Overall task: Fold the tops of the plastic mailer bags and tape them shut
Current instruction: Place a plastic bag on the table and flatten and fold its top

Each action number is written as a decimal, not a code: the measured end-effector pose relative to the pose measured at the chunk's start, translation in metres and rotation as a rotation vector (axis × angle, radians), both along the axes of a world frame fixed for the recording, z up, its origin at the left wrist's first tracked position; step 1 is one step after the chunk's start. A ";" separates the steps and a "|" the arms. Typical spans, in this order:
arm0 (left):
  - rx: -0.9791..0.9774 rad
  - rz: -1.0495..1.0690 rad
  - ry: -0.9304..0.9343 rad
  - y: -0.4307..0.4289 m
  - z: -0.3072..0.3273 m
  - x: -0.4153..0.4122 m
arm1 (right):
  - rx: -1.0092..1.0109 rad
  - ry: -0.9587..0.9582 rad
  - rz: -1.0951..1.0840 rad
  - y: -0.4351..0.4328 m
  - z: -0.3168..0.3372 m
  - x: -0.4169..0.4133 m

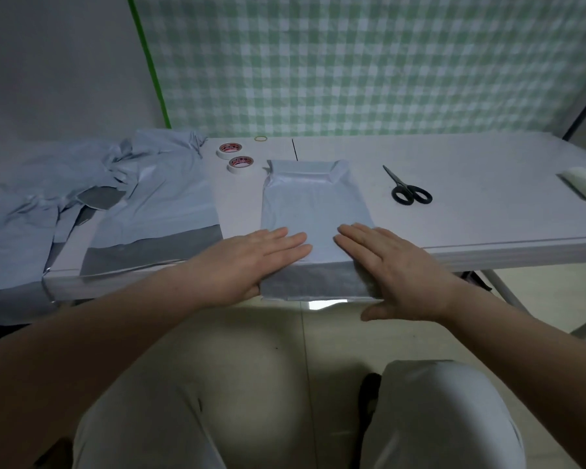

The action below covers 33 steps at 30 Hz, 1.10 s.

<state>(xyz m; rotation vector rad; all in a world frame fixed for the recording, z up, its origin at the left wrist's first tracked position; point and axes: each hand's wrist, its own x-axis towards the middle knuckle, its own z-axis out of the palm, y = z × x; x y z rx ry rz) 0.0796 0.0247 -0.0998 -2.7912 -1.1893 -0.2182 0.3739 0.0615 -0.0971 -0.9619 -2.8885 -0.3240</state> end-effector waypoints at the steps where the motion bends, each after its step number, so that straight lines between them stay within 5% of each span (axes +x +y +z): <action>1: -0.012 0.017 -0.054 -0.001 0.000 0.001 | 0.004 0.006 0.003 0.001 0.000 0.002; 5: -0.170 0.148 -0.286 -0.002 0.004 0.010 | -0.079 0.292 0.006 0.003 -0.002 0.007; 10: -0.190 0.405 -0.704 0.001 0.017 0.023 | -0.433 0.726 -0.202 0.002 0.017 -0.001; 15: -0.009 0.735 -0.783 0.013 0.024 0.045 | -0.514 1.030 -0.517 0.016 0.017 -0.020; 33: 0.110 0.949 -0.518 0.025 0.012 0.053 | 0.028 0.802 -0.862 0.021 -0.001 -0.054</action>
